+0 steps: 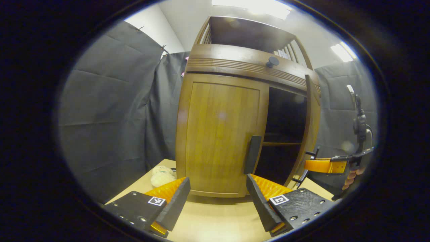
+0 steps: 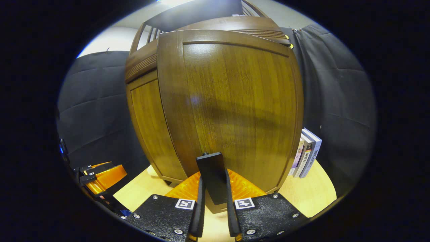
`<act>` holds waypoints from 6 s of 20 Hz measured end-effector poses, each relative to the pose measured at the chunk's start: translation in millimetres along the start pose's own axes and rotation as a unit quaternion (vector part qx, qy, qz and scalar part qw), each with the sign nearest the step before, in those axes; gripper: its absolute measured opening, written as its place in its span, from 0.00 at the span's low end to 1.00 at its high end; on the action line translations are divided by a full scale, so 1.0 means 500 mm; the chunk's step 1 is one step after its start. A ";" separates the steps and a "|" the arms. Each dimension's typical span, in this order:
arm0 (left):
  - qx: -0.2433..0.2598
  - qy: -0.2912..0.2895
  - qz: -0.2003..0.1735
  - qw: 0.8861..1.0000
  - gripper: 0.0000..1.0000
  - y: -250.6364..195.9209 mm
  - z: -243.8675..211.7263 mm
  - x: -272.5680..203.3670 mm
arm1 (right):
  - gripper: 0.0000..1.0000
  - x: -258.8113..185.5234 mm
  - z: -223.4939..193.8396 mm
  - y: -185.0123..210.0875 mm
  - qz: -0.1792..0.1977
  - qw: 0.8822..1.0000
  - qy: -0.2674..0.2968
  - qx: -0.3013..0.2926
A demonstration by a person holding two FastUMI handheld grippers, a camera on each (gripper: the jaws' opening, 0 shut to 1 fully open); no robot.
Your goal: Open the right door of the double-door shoe cabinet with the right hand, and open the left door with the left hand.
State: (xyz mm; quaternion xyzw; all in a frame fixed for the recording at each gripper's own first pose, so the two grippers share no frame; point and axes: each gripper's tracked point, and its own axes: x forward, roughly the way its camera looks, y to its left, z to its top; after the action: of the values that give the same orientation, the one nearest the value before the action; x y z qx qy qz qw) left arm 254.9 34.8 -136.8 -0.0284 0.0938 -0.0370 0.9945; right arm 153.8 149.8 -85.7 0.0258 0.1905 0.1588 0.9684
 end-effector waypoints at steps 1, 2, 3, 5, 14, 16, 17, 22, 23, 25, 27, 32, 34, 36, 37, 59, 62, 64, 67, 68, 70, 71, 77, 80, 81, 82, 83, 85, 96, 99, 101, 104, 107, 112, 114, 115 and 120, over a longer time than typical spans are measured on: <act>-0.004 -0.001 0.009 1.000 1.00 0.002 0.003 -0.001 | 0.29 0.003 0.006 -0.005 0.007 1.000 0.002 0.002; -0.008 -0.001 0.016 1.000 1.00 0.000 0.008 0.002 | 0.29 0.003 0.014 -0.011 0.015 1.000 0.005 0.001; -0.011 -0.002 0.022 1.000 1.00 -0.001 0.010 0.003 | 0.29 0.005 0.024 -0.017 0.020 1.000 0.006 0.002; -0.010 -0.003 0.034 0.999 1.00 0.000 0.018 0.008 | 0.29 0.002 0.044 -0.025 0.031 0.999 0.007 -0.003; -0.021 -0.005 0.077 0.997 1.00 0.012 0.019 0.002 | 0.24 -0.021 0.112 -0.031 0.055 0.998 0.003 -0.015; -0.017 -0.005 0.084 0.996 1.00 0.013 0.022 0.002 | 0.24 -0.037 0.105 -0.057 0.061 0.998 -0.001 -0.013; -0.015 -0.007 0.087 0.996 1.00 0.015 0.025 0.004 | 0.23 -0.048 0.097 -0.078 0.062 0.998 -0.003 -0.016; -0.014 -0.016 0.096 0.995 1.00 0.013 0.025 0.004 | 0.19 -0.069 0.098 -0.126 0.064 0.998 -0.011 -0.021; -0.013 -0.019 0.098 0.995 1.00 0.014 0.026 0.006 | 0.19 -0.072 0.098 -0.139 0.063 0.998 -0.013 -0.020; -0.014 -0.022 0.099 0.995 1.00 0.011 0.026 0.005 | 0.19 -0.081 0.100 -0.168 0.052 0.998 -0.020 -0.020; -0.014 -0.023 0.096 0.995 1.00 0.009 0.024 0.006 | 0.17 -0.089 0.100 -0.190 0.044 0.999 -0.022 -0.016; -0.002 -0.027 0.094 0.995 0.96 0.008 0.028 0.008 | 0.12 -0.101 0.103 -0.243 0.031 0.999 -0.030 -0.010; 0.007 -0.030 0.091 0.995 1.00 0.004 0.026 0.008 | 0.07 -0.105 0.104 -0.267 0.021 0.999 -0.034 -0.012; 0.012 -0.030 0.088 0.996 1.00 0.002 0.026 0.007 | 0.07 -0.106 0.107 -0.290 0.015 0.999 -0.034 -0.004; 0.013 -0.029 0.087 0.996 1.00 0.001 0.026 0.005 | 0.07 -0.109 0.108 -0.299 0.012 0.999 -0.035 0.000; 0.003 0.005 0.000 1.000 1.00 -0.011 0.024 0.047 | 0.06 -0.239 0.106 -0.367 -0.171 0.984 -0.028 0.043; 0.012 0.003 -0.019 1.000 1.00 -0.006 0.031 0.075 | 0.06 -0.280 0.114 -0.364 -0.223 0.972 -0.048 0.049; 0.022 0.006 -0.033 0.999 1.00 -0.006 0.034 0.094 | 0.04 -0.296 0.117 -0.342 -0.244 0.966 -0.061 0.059; 0.025 0.008 -0.051 0.998 1.00 -0.009 0.031 0.111 | 0.03 -0.302 0.119 -0.301 -0.263 0.960 -0.073 0.063; 0.025 0.007 -0.057 0.998 1.00 -0.011 0.032 0.116 | 0.00 -0.300 0.121 -0.284 -0.267 0.958 -0.078 0.063; 0.028 0.004 -0.067 0.997 1.00 -0.014 0.033 0.129 | 0.12 -0.288 0.125 -0.246 -0.265 0.958 -0.088 0.065; 0.029 0.003 -0.071 0.997 1.00 -0.016 0.035 0.134 | 0.19 -0.283 0.127 -0.230 -0.267 0.957 -0.093 0.066; 0.014 0.001 -0.086 0.996 0.88 -0.034 0.039 0.160 | 0.87 -0.264 0.119 -0.127 -0.278 0.951 -0.115 0.067; 0.014 0.002 -0.106 0.994 0.80 -0.046 0.036 0.167 | 0.94 -0.231 0.121 -0.087 -0.270 0.955 -0.109 0.055; 0.019 0.000 -0.098 0.995 0.80 -0.038 0.035 0.173 | 0.92 -0.216 0.120 -0.075 -0.261 0.958 -0.107 0.055; 0.017 0.003 -0.108 0.994 0.63 -0.049 0.033 0.175 | 0.92 -0.202 0.118 -0.067 -0.251 0.961 -0.103 0.057; 0.022 0.001 -0.102 0.994 0.45 -0.044 0.035 0.167 | 0.92 -0.189 0.116 -0.059 -0.241 0.964 -0.099 0.060; 0.050 -0.005 -0.092 0.995 0.24 -0.033 0.035 0.179 | 0.92 -0.174 0.119 -0.046 -0.222 0.968 -0.101 0.062; 0.034 -0.003 -0.070 0.997 0.29 -0.029 0.043 0.180 | 0.92 -0.139 0.107 -0.069 -0.205 0.970 -0.100 0.080; 0.039 -0.006 -0.071 0.997 0.17 -0.029 0.049 0.175 | 0.92 -0.142 0.092 -0.070 -0.209 0.971 -0.090 0.074; 0.042 -0.010 -0.073 0.996 0.17 -0.030 0.053 0.172 | 0.95 -0.140 0.081 -0.064 -0.207 0.972 -0.083 0.074; 0.039 -0.016 -0.080 0.996 0.30 -0.030 0.053 0.167 | 0.92 -0.139 0.074 -0.054 -0.206 0.973 -0.077 0.074; 0.040 -0.019 -0.085 0.995 0.23 -0.031 0.055 0.162 | 0.92 -0.141 0.077 -0.047 -0.208 0.971 -0.082 0.079; 0.033 -0.026 -0.093 0.995 0.16 -0.025 0.056 0.156 | 0.95 -0.125 0.075 -0.043 -0.206 0.972 -0.074 0.082; 0.027 -0.032 -0.097 0.994 0.29 -0.021 0.057 0.151 | 0.95 -0.120 0.082 -0.039 -0.204 0.973 -0.075 0.073; 0.024 -0.033 -0.097 0.994 0.29 -0.019 0.055 0.151 | 0.95 -0.118 0.087 -0.036 -0.202 0.974 -0.077 0.069; 0.017 -0.030 -0.091 0.995 0.29 -0.013 0.045 0.156 | 0.92 -0.102 0.097 -0.030 -0.195 0.976 -0.080 0.064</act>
State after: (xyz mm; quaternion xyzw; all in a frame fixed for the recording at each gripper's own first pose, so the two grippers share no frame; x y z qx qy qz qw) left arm 335.1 23.2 -128.9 -0.0209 0.0605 -0.1286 0.9896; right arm 131.9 119.8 -24.1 0.0632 0.1239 -0.0477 0.9891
